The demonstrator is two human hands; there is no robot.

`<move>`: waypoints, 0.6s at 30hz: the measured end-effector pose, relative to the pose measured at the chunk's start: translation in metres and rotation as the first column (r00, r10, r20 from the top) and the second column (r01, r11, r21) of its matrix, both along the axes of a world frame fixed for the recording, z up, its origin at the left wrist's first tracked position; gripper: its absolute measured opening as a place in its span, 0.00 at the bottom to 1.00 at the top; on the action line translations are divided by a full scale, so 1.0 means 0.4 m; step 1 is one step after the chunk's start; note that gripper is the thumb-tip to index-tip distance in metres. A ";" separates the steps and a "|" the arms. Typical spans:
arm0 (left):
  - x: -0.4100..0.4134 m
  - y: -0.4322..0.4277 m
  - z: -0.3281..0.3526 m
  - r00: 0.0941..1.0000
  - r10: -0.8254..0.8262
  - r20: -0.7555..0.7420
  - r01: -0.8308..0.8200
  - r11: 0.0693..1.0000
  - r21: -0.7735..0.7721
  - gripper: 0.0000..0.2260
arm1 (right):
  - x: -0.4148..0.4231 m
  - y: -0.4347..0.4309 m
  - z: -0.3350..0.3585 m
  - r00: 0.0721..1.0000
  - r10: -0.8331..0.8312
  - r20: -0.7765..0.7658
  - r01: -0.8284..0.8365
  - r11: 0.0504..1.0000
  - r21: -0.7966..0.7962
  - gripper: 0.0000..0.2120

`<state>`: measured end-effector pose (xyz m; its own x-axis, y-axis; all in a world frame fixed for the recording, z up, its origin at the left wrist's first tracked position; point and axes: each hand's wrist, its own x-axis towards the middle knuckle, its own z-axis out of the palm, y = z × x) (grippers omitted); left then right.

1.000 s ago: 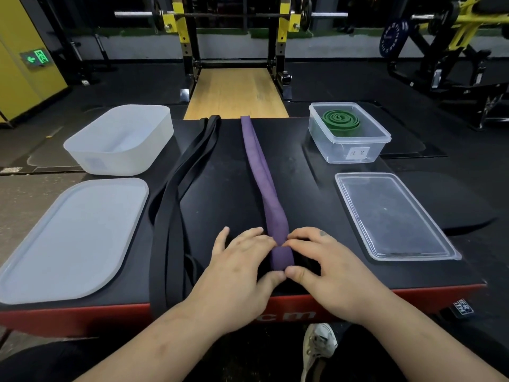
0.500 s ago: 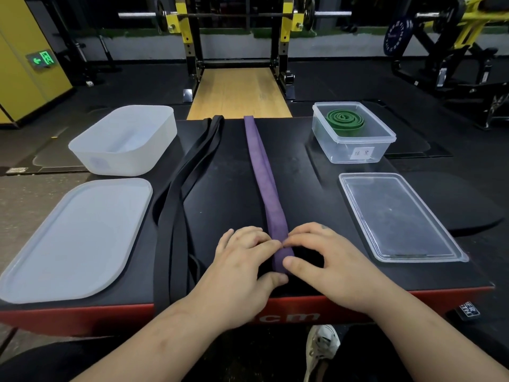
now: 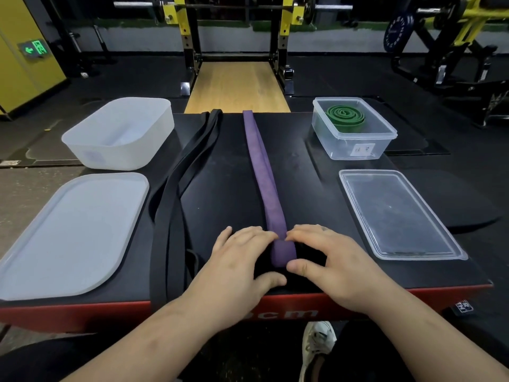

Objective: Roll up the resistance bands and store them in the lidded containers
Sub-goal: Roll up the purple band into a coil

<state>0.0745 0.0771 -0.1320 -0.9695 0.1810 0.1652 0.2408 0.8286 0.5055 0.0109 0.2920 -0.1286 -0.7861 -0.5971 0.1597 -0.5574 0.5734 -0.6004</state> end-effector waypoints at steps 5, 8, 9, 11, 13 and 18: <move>0.000 -0.006 0.000 0.999 -0.014 -0.035 0.014 1.000 0.006 0.23 | 0.018 0.004 0.007 1.000 -0.026 0.011 0.026 1.000 0.009 0.21; 0.004 -0.010 -0.004 1.000 -0.020 -0.016 0.020 1.000 0.014 0.23 | 0.024 0.002 0.009 1.000 -0.016 0.023 0.015 0.999 0.046 0.24; 0.004 -0.009 -0.006 1.000 -0.020 -0.014 0.020 1.000 0.001 0.23 | 0.022 -0.001 0.009 1.000 -0.009 0.025 0.008 0.999 0.054 0.24; 0.006 -0.005 -0.006 1.000 -0.019 -0.009 0.019 1.000 -0.022 0.24 | 0.017 -0.006 0.008 1.000 -0.012 0.016 0.011 0.998 0.055 0.22; 0.010 -0.004 -0.007 1.000 -0.025 0.005 0.025 1.000 -0.013 0.28 | 0.013 -0.008 0.009 0.999 -0.028 0.019 0.027 0.999 0.043 0.20; 0.000 0.005 -0.003 0.999 0.004 -0.051 -0.003 1.000 0.021 0.22 | 0.013 -0.004 0.003 0.999 -0.026 0.032 0.024 0.999 0.049 0.21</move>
<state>0.0747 0.0792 -0.1332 -0.9604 0.1734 0.2180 0.2636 0.8189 0.5098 0.0159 0.2904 -0.1273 -0.8051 -0.5837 0.1054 -0.5233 0.6155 -0.5894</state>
